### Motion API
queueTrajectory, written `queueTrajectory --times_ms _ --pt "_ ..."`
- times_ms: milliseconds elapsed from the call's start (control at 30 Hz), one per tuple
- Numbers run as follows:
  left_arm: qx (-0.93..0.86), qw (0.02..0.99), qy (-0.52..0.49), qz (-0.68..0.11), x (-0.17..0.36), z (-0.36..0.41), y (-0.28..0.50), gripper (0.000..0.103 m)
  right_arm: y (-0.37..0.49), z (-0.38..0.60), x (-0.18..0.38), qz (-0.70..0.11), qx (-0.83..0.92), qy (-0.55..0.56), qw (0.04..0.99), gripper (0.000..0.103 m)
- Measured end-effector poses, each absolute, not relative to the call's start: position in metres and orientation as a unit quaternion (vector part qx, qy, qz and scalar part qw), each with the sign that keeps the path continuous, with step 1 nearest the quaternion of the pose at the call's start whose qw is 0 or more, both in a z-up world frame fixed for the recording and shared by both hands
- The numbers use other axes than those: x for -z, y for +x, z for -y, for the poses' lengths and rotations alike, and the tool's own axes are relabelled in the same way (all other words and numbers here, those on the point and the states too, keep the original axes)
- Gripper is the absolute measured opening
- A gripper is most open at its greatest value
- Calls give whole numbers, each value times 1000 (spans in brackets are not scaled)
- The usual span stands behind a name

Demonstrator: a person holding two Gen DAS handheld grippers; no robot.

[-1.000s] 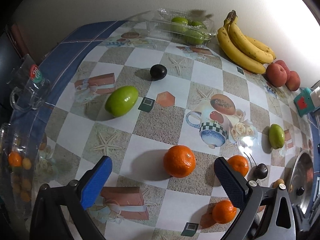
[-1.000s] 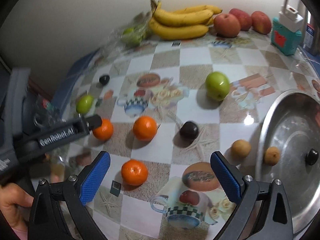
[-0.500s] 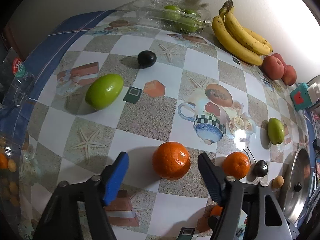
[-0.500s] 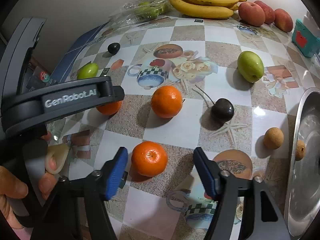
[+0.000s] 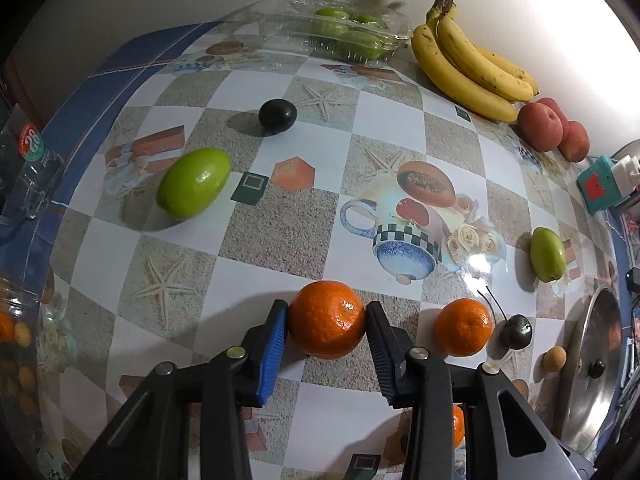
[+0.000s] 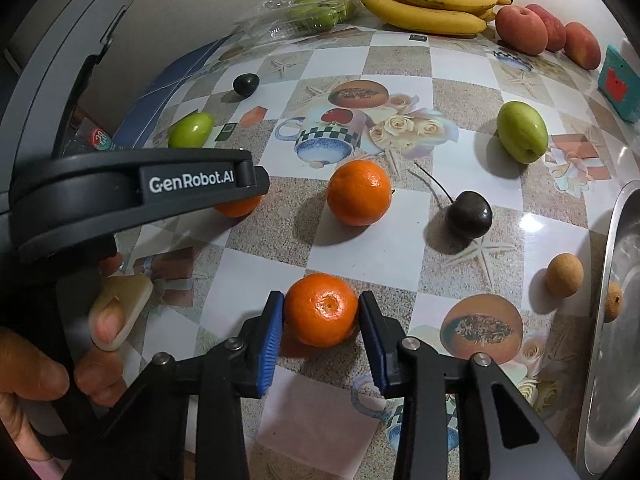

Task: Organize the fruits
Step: 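Grasp a large orange with the left tool while the right tool grasps a tangerine, then carry the orange and the tangerine in both tools over the steel basin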

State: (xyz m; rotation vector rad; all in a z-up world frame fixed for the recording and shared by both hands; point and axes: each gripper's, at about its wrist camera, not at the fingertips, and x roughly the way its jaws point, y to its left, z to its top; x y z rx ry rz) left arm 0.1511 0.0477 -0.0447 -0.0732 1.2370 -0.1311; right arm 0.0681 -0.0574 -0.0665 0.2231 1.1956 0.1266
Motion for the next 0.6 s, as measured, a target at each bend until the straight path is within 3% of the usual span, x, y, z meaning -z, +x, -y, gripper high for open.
queueTrajectory --times_ms 600 --pt "57 828 -26 -557 12 -44 140 42 58 81 34 -531 -54 144 833 39"
